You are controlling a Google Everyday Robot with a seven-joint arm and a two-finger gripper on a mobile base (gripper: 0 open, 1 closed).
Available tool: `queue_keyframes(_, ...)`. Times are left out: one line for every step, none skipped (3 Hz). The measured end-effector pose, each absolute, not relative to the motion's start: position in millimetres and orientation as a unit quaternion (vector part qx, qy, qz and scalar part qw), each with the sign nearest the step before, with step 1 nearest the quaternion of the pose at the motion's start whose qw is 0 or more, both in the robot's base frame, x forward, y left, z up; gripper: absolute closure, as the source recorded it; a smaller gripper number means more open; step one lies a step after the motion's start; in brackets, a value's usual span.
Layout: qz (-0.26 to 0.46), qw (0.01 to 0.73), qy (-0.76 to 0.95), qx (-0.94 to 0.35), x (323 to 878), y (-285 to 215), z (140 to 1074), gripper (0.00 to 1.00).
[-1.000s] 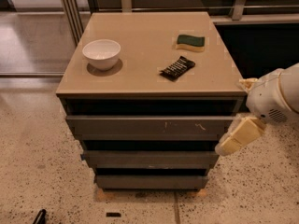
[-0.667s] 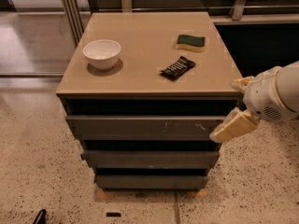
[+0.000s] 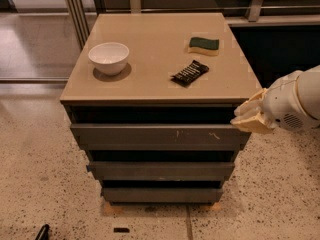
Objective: Open top drawer
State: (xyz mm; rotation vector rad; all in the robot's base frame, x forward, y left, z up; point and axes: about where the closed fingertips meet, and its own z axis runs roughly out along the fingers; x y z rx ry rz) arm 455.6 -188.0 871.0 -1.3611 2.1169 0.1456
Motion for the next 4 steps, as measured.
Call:
queue_keyframes(0.055,0.305,0.800,-0.514,456,-188,871,0.89)
queue_keyframes(0.048,0.327,0.806,-0.492,463,-192,859,1.00)
queue_keyframes(0.054,0.363,0.817,-0.446,470,-197,821,1.00)
queue_keyframes(0.053,0.403,0.822,-0.400,497,-203,792,1.00)
